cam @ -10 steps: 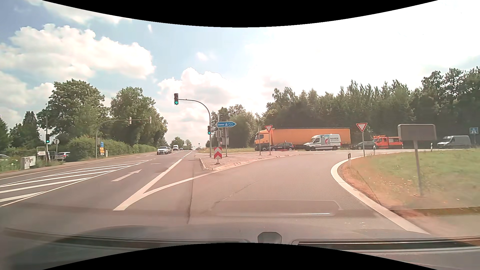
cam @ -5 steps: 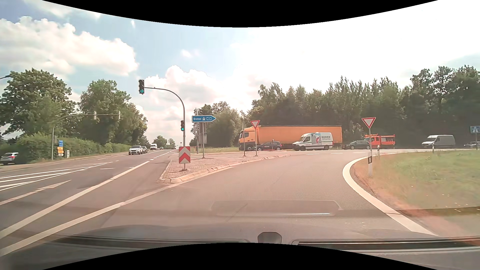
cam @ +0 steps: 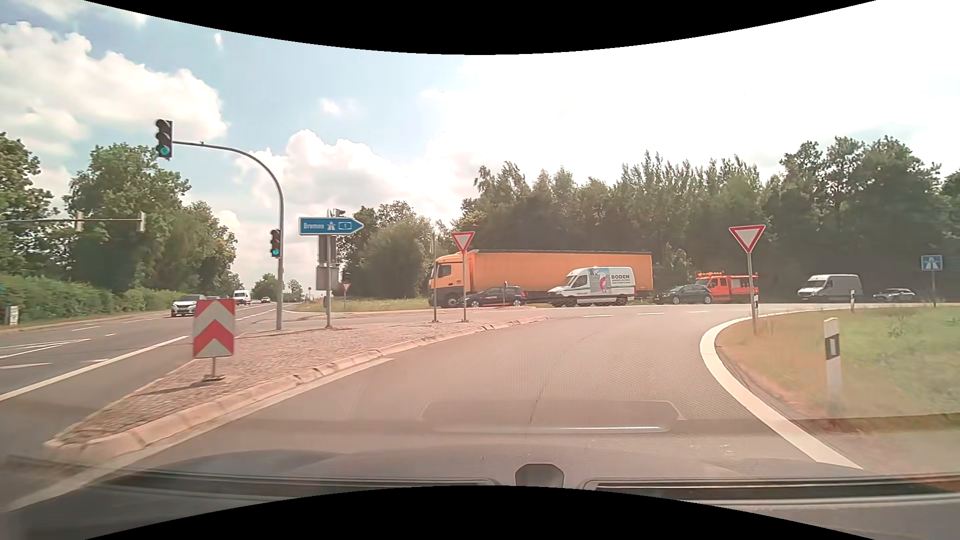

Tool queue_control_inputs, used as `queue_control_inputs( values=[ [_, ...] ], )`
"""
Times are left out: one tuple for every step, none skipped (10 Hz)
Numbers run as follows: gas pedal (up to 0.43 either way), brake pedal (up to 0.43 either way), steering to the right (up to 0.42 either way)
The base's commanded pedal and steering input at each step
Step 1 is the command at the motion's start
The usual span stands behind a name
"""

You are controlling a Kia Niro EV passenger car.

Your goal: Follow the waypoints while adhering to traffic rules and regulations

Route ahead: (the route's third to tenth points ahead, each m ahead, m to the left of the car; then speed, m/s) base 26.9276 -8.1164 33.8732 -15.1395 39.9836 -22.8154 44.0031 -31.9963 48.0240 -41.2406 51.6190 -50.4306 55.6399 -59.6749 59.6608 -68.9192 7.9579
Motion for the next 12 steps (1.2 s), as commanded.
queue_control_inputs(
  values=[
    [0.157,0.000,0.112],
    [0.169,0.000,0.112],
    [0.169,0.000,0.111],
    [0.169,0.000,0.110],
    [0.169,0.000,0.108],
    [0.169,0.000,0.106],
    [0.169,0.000,0.105],
    [0.169,0.000,0.105],
    [0.169,0.000,0.109],
    [0.169,0.000,0.114],
    [0.169,0.000,0.121],
    [0.169,0.000,0.128]
  ],
)
